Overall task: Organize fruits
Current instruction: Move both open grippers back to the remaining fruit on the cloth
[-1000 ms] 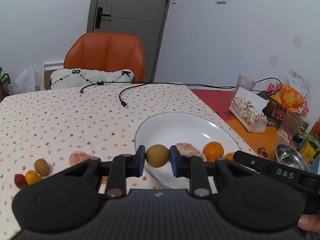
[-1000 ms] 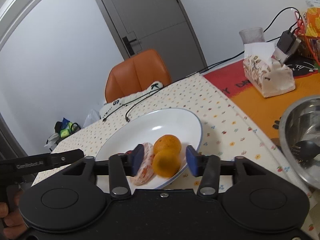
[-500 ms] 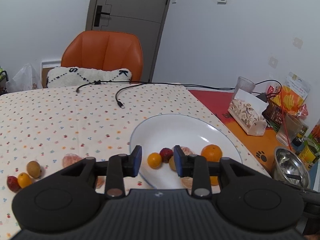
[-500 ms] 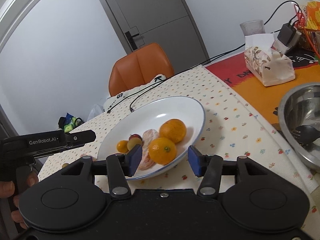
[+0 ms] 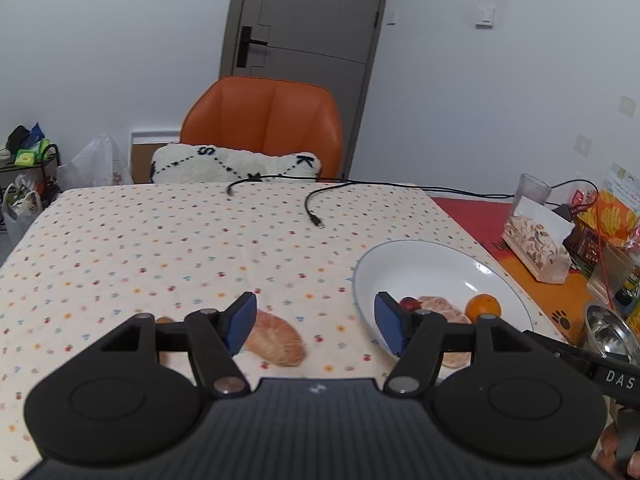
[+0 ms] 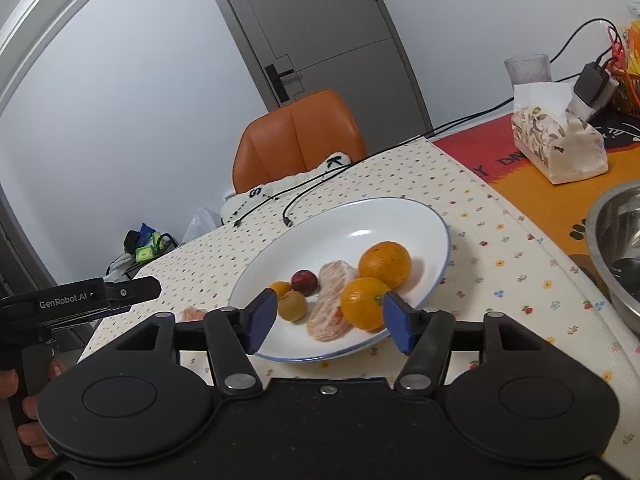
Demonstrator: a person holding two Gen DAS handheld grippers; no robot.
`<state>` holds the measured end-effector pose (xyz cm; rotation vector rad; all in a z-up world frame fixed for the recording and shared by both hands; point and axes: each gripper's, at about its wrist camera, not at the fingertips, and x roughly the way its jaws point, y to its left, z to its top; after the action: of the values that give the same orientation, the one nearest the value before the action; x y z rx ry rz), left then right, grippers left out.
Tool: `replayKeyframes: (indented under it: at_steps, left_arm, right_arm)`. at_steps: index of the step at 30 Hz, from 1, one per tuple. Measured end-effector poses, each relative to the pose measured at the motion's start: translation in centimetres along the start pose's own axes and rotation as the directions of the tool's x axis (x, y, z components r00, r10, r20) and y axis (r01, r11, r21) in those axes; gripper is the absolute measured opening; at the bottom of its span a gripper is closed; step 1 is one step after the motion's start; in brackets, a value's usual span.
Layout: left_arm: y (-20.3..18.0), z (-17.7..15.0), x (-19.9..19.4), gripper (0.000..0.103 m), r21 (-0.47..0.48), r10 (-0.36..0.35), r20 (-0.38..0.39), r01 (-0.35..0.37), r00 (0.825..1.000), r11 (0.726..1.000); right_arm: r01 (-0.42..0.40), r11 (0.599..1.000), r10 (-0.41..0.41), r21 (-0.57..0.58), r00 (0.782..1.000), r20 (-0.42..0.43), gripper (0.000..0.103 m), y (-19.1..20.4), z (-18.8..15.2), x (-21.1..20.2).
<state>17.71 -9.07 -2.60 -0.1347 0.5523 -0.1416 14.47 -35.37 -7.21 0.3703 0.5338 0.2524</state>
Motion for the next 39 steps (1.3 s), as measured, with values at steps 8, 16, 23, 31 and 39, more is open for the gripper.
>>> replayKeyframes:
  at_steps: [8, 16, 23, 31, 39]
  left_arm:
    - [2.2, -0.3, -1.7, 0.065, -0.032, 0.034, 0.014, -0.033, 0.999, 0.999]
    - [3.9, -0.8, -3.2, 0.069, -0.063, 0.065, 0.031, -0.063, 0.997, 0.996]
    - [5.4, -1.3, -4.4, 0.072, -0.078, 0.094, 0.037, -0.091, 0.995, 0.993]
    - [7.9, -2.0, -5.0, 0.072, -0.12, 0.127, 0.024, -0.123, 0.992, 0.985]
    - [9.8, -2.8, -5.2, 0.072, -0.143, 0.142, 0.013, -0.138, 0.99, 0.98]
  right_arm:
    - [-0.017, 1.0, 0.018, -0.021, 1.0, 0.005, 0.067, 1.6, -0.2, -0.4]
    - [-0.045, 0.998, 0.045, -0.041, 0.999, 0.002, 0.072, 3.1, -0.4, -0.6]
    - [-0.072, 0.996, 0.072, -0.059, 0.997, -0.008, 0.073, 4.7, -0.8, -0.3]
    - [-0.095, 0.992, 0.093, -0.084, 0.995, -0.028, 0.076, 6.5, -1.2, 0.6]
    - [-0.13, 0.985, 0.124, -0.116, 0.991, -0.052, 0.079, 8.3, -1.6, 1.8]
